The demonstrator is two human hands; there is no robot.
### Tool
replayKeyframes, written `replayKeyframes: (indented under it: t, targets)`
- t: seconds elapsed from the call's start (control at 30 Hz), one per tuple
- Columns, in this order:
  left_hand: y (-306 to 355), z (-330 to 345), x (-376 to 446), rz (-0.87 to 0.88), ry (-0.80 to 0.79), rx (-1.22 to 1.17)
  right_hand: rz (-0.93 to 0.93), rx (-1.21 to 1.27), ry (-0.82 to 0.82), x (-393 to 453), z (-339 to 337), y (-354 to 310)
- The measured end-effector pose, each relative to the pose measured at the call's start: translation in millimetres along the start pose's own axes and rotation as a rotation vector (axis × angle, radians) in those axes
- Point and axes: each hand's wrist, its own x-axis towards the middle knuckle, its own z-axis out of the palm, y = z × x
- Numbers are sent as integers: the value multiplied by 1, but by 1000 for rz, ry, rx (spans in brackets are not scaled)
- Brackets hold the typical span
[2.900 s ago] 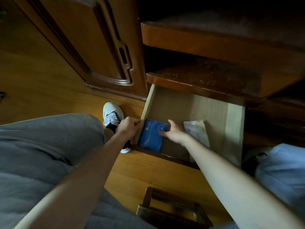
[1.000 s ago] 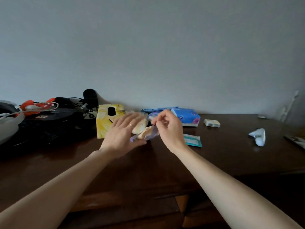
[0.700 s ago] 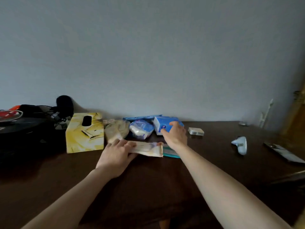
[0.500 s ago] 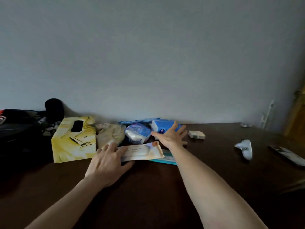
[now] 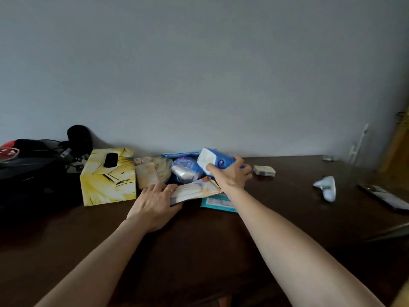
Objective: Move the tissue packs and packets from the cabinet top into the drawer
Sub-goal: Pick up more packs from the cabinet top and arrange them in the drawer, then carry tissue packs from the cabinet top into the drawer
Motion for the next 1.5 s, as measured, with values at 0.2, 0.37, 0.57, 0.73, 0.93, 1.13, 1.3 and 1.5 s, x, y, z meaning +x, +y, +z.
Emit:
replayKeyframes:
  t: [0.2,0.37,0.57,0.73,0.93,1.13,1.3,1.5]
  targets:
    - [9,-20,-46,-90,48,-217,-74,164,1,-67,-59,-5]
    - [20,-54,-118,-255,242,-563,-126,426,-70,-150,-96,-19]
    - [36,-69,-265,-228,592,-830,-637,547,-174,-300,-108,28]
    - [23,17,-403,-228,532,-755,-871,522,-263,-407,-85,141]
    - [-13,144,-490,-526,-269,-341,-413,-220,-689,-475,-41,272]
    - [-25,213,-492,-744,-503,-280,171,-360,-780,-496,14,322]
    - [-31,225,-485,-801,-457,-370,102,-350,-786,-486,27,331]
    - [-19,161,-432,-497,-315,-302,-158,-205,-609,-433,-8,287]
